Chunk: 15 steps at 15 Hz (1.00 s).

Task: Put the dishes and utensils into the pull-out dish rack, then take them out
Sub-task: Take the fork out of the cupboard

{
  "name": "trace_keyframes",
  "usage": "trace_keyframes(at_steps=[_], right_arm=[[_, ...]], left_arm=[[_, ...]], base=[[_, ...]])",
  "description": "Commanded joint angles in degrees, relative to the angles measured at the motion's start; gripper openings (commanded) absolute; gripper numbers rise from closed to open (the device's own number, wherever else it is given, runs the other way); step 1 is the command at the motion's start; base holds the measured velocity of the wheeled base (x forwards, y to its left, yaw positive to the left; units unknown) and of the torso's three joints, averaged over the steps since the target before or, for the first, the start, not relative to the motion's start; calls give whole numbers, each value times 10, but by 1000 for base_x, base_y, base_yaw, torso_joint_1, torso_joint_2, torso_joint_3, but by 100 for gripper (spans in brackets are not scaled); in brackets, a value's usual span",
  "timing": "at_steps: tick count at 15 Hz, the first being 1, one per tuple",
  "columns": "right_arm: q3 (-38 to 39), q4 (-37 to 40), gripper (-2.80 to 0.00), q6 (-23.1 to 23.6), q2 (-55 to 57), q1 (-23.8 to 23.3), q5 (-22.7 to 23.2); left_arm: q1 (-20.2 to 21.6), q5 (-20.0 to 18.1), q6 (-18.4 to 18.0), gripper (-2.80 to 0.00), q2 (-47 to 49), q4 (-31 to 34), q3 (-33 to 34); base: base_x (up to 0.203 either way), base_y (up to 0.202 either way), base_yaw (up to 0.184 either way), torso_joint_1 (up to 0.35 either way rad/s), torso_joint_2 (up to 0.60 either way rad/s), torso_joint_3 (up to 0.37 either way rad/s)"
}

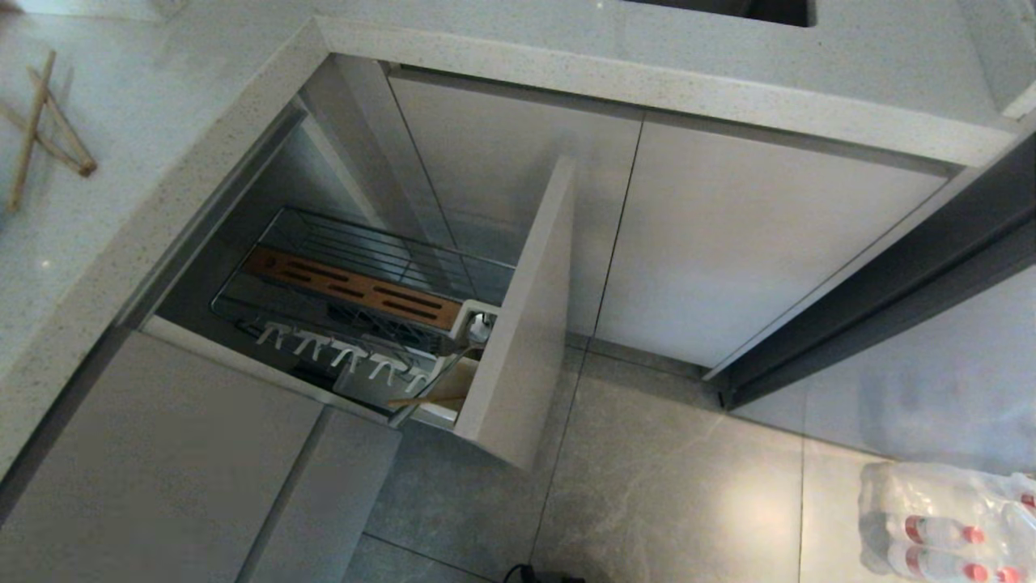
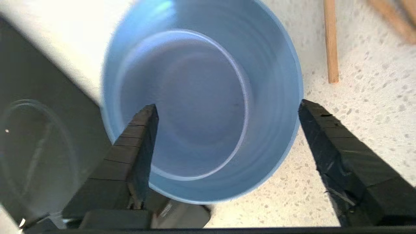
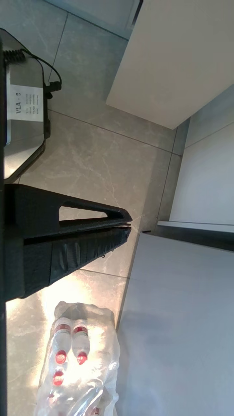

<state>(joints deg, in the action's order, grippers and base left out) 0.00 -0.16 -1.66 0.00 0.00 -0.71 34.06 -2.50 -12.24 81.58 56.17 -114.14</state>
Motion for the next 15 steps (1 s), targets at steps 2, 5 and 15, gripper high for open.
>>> trace_keyframes(at_steps=[2,5,15], right_arm=[[0,0,-280,0,1,0,0],[0,0,-280,0,1,0,0],[0,0,-280,0,1,0,0]], left_arm=[[0,9,6,0,-31,-11,1],[0,17,7,-280,-57,-28,1],[-83,10,83,-280,-151,-99,1]], base=[[0,0,0,0,0,0],[0,0,0,0,0,0],[0,0,0,0,0,0]])
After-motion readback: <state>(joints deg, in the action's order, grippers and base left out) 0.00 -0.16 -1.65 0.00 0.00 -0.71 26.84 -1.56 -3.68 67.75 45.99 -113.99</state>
